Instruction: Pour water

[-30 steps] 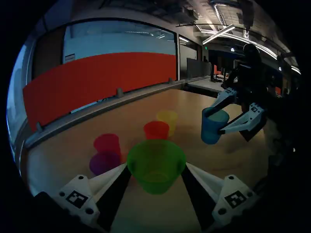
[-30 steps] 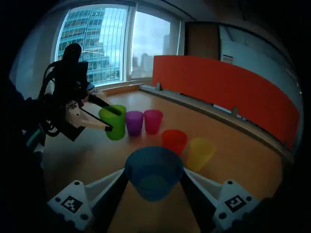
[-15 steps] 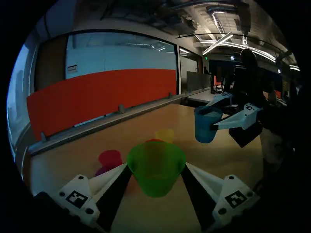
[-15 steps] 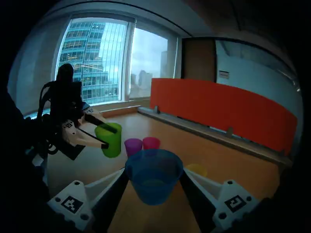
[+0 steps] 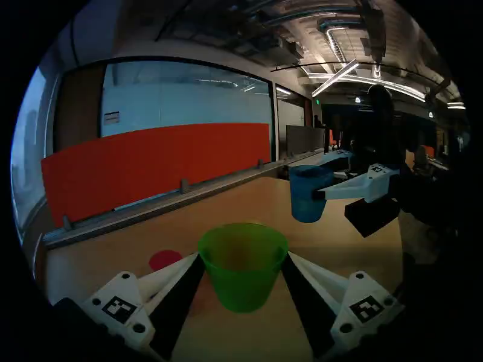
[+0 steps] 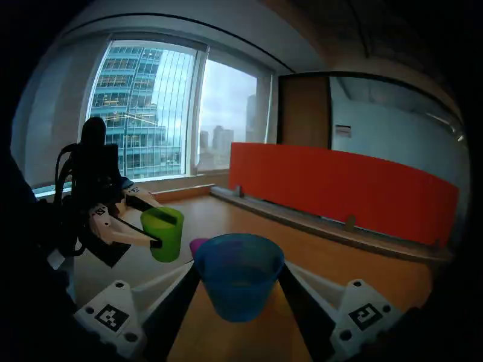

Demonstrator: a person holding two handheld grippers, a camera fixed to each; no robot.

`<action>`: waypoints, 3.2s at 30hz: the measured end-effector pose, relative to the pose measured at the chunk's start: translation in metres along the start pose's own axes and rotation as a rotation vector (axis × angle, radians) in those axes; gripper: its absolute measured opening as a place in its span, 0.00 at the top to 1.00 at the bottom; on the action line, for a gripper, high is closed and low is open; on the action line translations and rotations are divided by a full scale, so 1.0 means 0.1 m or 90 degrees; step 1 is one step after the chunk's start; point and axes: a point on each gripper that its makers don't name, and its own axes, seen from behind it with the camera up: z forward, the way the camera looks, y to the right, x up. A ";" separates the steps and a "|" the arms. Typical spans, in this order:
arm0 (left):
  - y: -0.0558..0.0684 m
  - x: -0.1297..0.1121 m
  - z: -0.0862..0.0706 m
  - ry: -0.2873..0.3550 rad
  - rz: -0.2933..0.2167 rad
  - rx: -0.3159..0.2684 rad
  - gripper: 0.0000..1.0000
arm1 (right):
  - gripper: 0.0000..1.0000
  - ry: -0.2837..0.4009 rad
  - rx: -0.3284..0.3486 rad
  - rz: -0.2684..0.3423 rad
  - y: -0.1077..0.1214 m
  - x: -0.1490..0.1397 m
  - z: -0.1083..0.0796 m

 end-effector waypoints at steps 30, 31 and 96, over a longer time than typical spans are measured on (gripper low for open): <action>0.25 0.17 0.00 0.049 -0.016 -0.042 0.13 | 0.09 0.023 0.004 -0.114 0.07 0.46 0.11; 0.26 0.17 0.00 0.050 -0.016 -0.043 0.13 | 0.09 0.025 0.003 -0.119 0.07 0.49 0.12; 0.62 0.44 0.20 0.088 -0.006 -0.101 0.14 | 0.10 0.094 -0.070 -0.599 0.13 1.53 0.55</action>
